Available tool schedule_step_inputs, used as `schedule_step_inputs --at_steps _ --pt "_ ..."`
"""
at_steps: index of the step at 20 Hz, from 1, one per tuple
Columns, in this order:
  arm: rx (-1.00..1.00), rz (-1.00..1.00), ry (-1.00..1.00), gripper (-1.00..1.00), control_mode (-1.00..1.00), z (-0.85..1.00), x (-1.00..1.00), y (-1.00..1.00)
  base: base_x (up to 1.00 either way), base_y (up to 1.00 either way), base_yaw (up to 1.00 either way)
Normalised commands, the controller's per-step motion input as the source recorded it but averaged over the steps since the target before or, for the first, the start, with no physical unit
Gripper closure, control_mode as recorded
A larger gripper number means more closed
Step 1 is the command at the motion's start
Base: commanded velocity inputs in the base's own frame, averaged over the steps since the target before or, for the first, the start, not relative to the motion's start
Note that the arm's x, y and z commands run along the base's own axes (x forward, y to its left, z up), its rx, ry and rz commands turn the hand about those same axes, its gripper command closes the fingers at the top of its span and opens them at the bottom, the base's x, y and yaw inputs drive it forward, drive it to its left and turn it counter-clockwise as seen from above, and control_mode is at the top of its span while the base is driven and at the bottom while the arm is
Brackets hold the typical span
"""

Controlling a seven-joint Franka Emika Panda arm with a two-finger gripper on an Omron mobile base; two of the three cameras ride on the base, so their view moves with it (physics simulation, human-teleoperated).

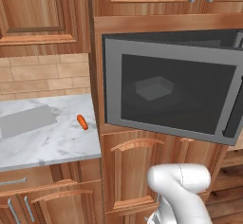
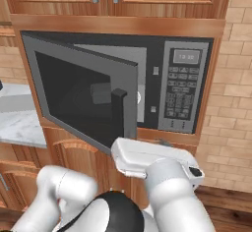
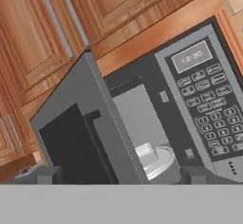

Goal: Open the microwave door.

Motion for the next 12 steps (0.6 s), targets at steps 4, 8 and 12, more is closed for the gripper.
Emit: schedule_step_inputs --at_steps 4,8,12 --pt "0.33 -0.11 0.62 -1.00 -1.00 -0.34 0.72 0.05 0.00 0.00 0.00" --pt "0.37 -0.03 0.26 -1.00 -1.00 -0.32 0.08 0.06 0.00 0.00 0.00" --pt "0.43 -0.04 0.09 -1.00 -1.00 -0.56 0.00 0.06 0.00 0.00 0.00"
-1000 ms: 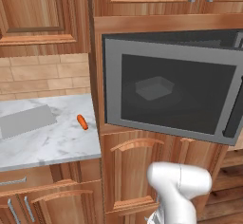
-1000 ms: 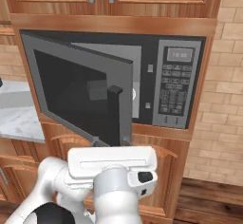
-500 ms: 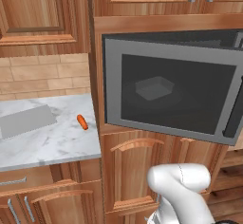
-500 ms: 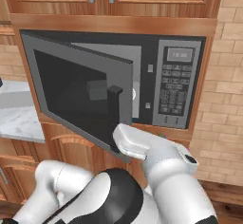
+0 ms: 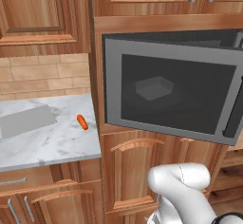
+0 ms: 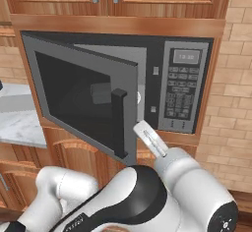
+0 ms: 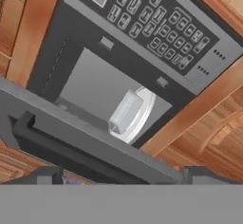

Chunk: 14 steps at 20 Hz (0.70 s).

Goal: Open the microwave door.

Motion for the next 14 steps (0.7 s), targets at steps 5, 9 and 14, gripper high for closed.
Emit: schedule_step_inputs --at_steps 5,9,14 --pt "0.38 -0.07 0.11 -1.00 -1.00 -0.14 0.41 0.08 0.00 0.00 0.00" --pt "0.25 0.00 0.21 -1.00 -1.00 0.00 0.63 0.00 0.00 0.00 0.00" --pt "0.22 0.03 0.19 -1.00 -1.00 0.00 0.80 -0.01 0.00 0.00 0.00"
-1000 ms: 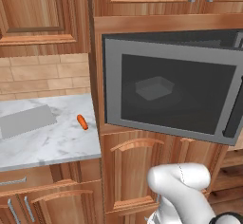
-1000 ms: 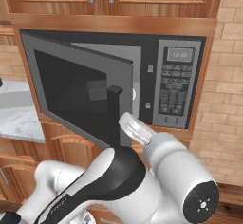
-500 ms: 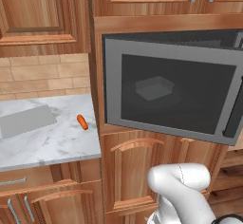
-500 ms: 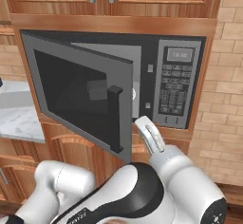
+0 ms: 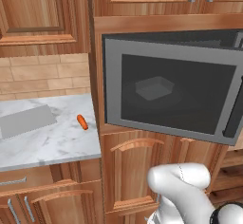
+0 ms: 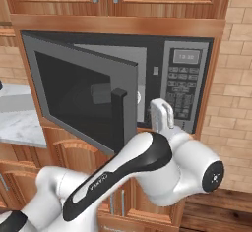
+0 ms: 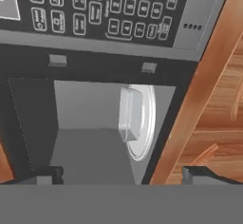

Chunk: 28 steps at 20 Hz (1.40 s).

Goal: Open the microwave door.

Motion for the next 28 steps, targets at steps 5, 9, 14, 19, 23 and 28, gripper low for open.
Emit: schedule_step_inputs --at_steps 5,9,14,19,23,28 --pt "0.18 0.08 0.14 -1.00 -1.00 0.00 0.82 -0.32 0.00 0.00 0.00" --pt "0.18 0.15 0.16 -1.00 -1.00 0.00 0.69 -0.32 0.00 0.00 0.00" --pt "0.20 0.29 0.22 -1.00 -1.00 0.00 0.49 -0.05 0.00 0.00 0.00" --pt "0.18 0.42 0.20 -1.00 -1.00 0.00 0.06 0.00 0.00 0.00 0.00" --pt "0.16 0.51 0.18 -1.00 -1.00 0.00 -0.15 0.10 0.00 0.00 0.00" --pt "0.09 0.54 0.12 -1.00 -1.00 0.00 -0.38 0.52 0.00 0.00 0.00"
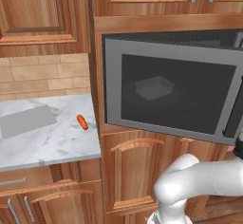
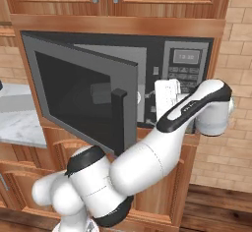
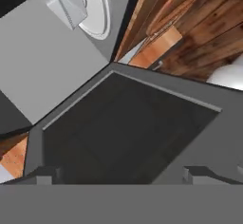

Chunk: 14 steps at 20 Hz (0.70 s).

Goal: Open the microwave door.

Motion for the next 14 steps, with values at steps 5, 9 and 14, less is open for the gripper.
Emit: schedule_step_inputs --at_steps 5,9,14 --pt "0.00 0.39 0.02 -1.00 -1.00 0.06 -0.74 1.00 0.00 0.00 0.00" --pt "0.00 0.22 -0.04 -1.00 -1.00 0.24 -0.97 1.00 0.00 0.00 0.00" --pt "0.05 0.06 -0.14 -1.00 -1.00 0.49 -1.00 1.00 0.00 0.00 0.00"
